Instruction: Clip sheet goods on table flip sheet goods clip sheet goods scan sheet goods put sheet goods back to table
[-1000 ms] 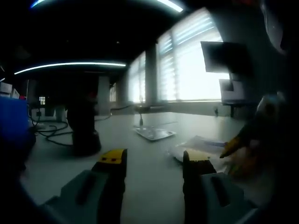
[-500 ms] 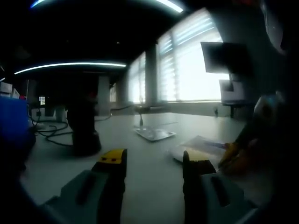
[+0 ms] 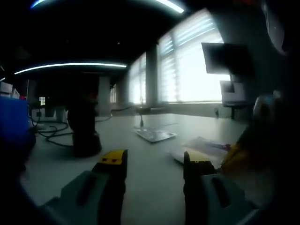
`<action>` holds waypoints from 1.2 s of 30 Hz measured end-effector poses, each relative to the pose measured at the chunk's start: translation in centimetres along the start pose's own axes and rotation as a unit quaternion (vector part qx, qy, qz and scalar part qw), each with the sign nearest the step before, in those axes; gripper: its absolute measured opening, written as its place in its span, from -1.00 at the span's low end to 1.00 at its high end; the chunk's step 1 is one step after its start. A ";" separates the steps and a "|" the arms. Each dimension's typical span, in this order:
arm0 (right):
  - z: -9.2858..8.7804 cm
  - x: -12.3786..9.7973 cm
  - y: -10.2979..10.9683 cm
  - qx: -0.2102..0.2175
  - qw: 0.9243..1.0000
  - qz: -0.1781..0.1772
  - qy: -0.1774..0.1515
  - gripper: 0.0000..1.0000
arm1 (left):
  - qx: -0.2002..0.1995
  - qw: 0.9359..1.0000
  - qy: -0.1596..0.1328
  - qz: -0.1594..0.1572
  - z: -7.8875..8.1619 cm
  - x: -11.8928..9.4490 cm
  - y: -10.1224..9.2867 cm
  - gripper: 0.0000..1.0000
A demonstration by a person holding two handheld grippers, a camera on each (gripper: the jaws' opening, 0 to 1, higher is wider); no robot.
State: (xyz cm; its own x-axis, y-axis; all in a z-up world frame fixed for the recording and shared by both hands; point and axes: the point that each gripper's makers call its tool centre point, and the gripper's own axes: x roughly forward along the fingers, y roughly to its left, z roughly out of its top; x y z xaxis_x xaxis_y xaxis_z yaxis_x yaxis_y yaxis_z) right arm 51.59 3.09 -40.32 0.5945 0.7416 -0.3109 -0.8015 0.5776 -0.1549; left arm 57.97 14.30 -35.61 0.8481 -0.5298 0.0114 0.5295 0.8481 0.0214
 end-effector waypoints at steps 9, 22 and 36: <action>-0.6 -1.8 -0.1 0.186 0.982 0.021 -0.009 -1.00 | 0.000 1.000 0.001 0.000 0.0 0.0 0.0 -0.18; -2.0 -0.9 -1.1 0.417 0.908 0.030 0.025 -1.00 | 0.003 1.000 0.003 0.001 -0.1 0.0 0.0 -0.18; -0.1 -1.1 -0.2 0.240 0.971 0.010 -0.004 -1.00 | 0.004 1.000 0.003 0.002 -0.1 0.0 0.0 -0.18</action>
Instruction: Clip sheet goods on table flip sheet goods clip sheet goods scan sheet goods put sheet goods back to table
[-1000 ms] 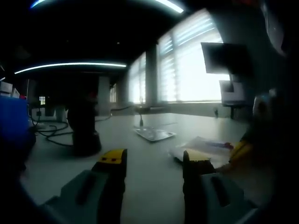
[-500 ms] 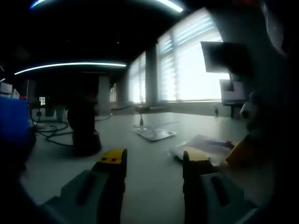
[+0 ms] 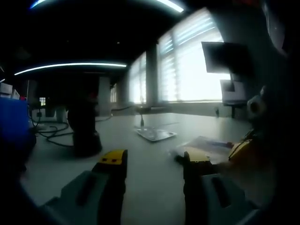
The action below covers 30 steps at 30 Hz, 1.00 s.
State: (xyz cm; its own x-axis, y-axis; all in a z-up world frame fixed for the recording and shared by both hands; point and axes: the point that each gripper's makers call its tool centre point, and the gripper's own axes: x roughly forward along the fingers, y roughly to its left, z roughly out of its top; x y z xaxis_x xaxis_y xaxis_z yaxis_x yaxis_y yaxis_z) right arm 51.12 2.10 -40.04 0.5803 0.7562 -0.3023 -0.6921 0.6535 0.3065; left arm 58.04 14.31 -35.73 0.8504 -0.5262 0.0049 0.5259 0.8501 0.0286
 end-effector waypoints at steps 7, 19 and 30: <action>0.9 -0.3 0.3 -0.118 0.993 -0.012 -0.010 -0.83 | 0.001 1.000 0.000 -0.001 0.0 0.0 -0.1 -0.18; 0.0 1.8 0.9 -0.296 0.955 -0.029 0.008 -0.40 | 0.002 1.000 -0.001 -0.001 0.0 0.0 0.0 -0.18; 0.3 3.1 -0.2 -0.308 0.950 -0.058 0.003 -0.46 | 0.002 1.000 -0.002 -0.001 0.1 0.0 -0.1 -0.18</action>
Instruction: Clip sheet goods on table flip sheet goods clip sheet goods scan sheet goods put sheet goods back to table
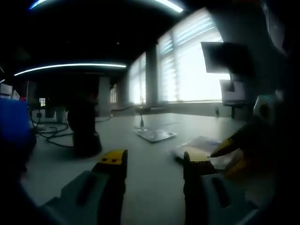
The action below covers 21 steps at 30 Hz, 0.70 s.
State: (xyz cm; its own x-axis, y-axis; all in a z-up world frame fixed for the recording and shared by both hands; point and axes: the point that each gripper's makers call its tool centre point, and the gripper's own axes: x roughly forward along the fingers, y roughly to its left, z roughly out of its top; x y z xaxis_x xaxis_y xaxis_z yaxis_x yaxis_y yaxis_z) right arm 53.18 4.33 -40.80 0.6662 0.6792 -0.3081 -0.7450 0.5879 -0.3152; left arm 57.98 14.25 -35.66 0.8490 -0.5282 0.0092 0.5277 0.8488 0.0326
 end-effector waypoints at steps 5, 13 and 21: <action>-0.5 -0.1 -0.6 0.027 0.999 -0.013 0.010 -0.68 | 0.000 1.000 0.000 0.000 0.0 0.0 0.0 -0.18; -0.1 -0.5 -0.9 0.105 0.994 -0.009 0.000 -0.83 | 0.001 1.000 0.000 0.000 0.0 0.0 -0.1 -0.18; 0.0 -0.6 -1.5 0.151 0.988 -0.013 -0.008 -1.00 | 0.001 1.000 0.000 -0.001 0.0 0.0 -0.1 -0.18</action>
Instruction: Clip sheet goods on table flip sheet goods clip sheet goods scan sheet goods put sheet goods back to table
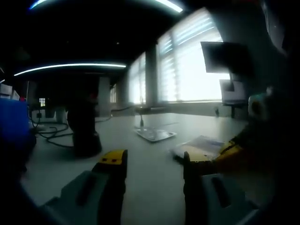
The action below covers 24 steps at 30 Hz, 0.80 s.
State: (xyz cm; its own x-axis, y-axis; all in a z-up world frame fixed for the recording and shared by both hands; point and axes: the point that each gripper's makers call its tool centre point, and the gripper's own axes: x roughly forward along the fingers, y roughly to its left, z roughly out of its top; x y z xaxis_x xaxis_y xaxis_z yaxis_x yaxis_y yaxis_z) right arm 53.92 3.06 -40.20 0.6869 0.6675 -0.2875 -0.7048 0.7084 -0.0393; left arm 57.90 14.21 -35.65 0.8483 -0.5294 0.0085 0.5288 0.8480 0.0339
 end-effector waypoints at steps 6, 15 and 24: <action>0.0 -0.1 -0.2 0.001 1.000 -0.007 0.000 -1.00 | 0.000 1.000 0.000 0.000 0.0 0.0 0.0 -0.18; 3.0 -1.1 -1.4 0.038 0.998 -0.018 -0.045 -1.00 | -0.004 1.000 -0.001 0.001 0.1 0.0 0.1 -0.18; 5.8 -2.7 -3.2 0.055 0.994 -0.043 -0.083 -1.00 | -0.007 1.000 -0.003 0.003 0.1 -0.1 0.2 -0.18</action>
State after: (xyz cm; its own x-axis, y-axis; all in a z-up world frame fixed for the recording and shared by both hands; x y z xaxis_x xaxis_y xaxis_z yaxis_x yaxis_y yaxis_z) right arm 55.35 0.36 -33.79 0.7696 0.6262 -0.1251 -0.6254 0.7787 0.0503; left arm 57.98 14.43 -35.52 0.8514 -0.5243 0.0154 0.5240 0.8515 0.0206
